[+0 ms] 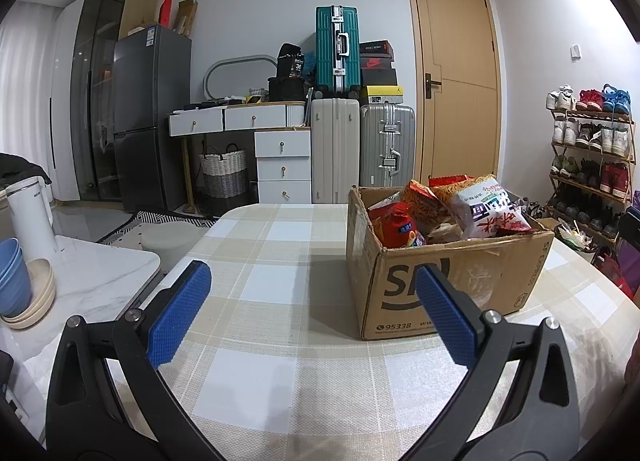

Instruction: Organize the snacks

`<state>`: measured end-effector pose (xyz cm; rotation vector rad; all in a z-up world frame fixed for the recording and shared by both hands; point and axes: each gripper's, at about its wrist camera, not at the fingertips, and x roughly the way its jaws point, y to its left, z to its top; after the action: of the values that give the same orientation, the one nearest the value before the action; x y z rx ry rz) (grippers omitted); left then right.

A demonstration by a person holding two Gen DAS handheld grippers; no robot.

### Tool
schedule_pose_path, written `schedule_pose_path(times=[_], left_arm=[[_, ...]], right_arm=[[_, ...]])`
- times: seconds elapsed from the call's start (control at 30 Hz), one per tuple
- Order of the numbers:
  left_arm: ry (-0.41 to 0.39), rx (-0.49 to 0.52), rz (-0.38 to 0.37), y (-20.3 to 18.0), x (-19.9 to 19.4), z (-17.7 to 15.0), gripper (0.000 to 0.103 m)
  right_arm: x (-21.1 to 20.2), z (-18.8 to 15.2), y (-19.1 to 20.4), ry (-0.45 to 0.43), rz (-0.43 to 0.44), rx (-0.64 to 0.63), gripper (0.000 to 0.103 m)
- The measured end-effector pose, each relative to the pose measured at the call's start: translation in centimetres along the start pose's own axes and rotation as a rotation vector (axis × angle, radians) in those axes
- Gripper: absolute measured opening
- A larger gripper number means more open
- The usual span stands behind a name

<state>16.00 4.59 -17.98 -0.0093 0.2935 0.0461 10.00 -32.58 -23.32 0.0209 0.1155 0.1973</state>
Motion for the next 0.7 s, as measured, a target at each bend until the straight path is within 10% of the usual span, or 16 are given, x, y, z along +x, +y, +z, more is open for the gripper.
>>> schedule_pose_path(times=[0.7], left_arm=[[0.000, 0.005, -0.008, -0.29, 0.36, -0.60, 0.102]], right_arm=[[0.00, -0.01, -0.10, 0.008, -0.002, 0.012, 0.102]])
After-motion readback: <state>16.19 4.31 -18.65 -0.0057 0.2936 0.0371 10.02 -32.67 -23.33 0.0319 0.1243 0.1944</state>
